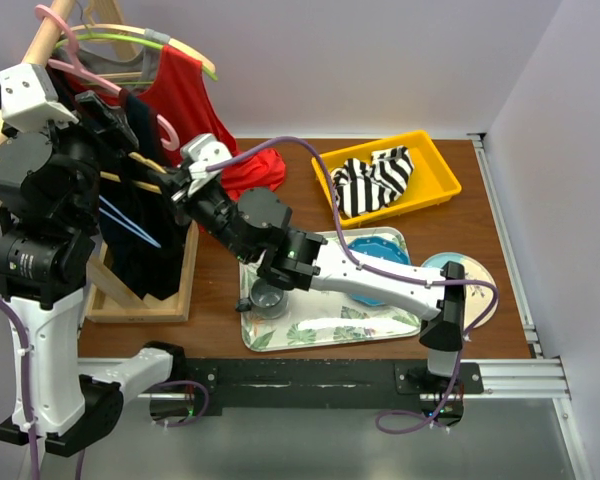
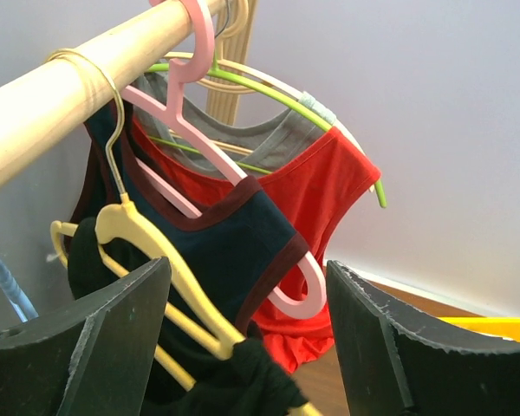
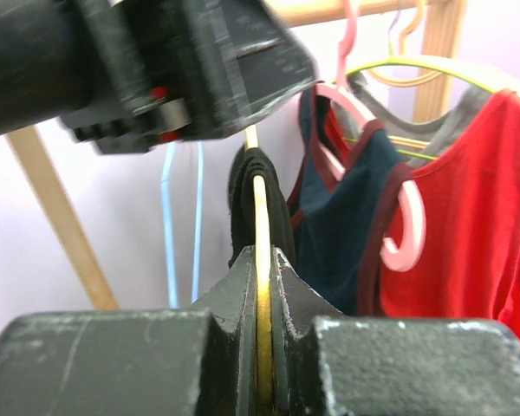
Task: Remove the tank top from the hanger
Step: Pick up the hanger from the clothesline.
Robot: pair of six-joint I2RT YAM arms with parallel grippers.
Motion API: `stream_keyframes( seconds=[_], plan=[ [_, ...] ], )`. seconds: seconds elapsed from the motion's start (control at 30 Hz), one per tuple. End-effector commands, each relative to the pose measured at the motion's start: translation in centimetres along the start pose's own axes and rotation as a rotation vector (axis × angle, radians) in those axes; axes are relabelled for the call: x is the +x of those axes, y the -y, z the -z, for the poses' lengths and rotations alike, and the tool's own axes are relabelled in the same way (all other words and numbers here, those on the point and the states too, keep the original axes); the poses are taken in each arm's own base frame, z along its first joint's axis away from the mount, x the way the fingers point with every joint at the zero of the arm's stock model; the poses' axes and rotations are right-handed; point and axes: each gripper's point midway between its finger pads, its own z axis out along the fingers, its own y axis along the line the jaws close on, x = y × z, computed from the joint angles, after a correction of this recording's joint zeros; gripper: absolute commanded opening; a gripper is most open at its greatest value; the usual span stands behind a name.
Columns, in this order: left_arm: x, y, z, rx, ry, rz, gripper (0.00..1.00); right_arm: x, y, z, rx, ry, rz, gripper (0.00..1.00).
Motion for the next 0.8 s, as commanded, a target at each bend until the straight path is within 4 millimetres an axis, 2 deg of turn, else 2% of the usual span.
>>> stream_keyframes(
  seconds=[0.0,0.17,0.33,0.47,0.57,0.77],
  plan=[
    [-0.2,-0.2,0.2,-0.004,-0.003,-0.036,0.78,-7.3,2.2,0.7,0.009,0.186,-0.100,0.00],
    [0.8,-0.5,-0.5,-0.037,-0.041,-0.036,0.78,-7.6,2.7,0.2,-0.010,0.202,-0.152,0.00],
    [0.3,-1.2,-1.6,-0.110,-0.047,-0.074,0.77,-7.8,3.8,-0.5,-0.027,0.222,-0.218,0.00],
    [-0.3,-0.5,-2.0,-0.071,-0.011,-0.078,0.77,-8.6,4.3,-1.0,-0.054,0.256,-0.244,0.00],
    [0.2,0.6,-2.0,-0.003,-0.013,-0.088,0.76,-9.1,4.0,-1.4,-0.095,0.283,-0.261,0.00],
    [0.7,0.3,-1.9,-0.009,-0.023,-0.101,0.77,-9.6,4.6,-1.8,-0.100,0.337,-0.263,0.00]
  ],
)
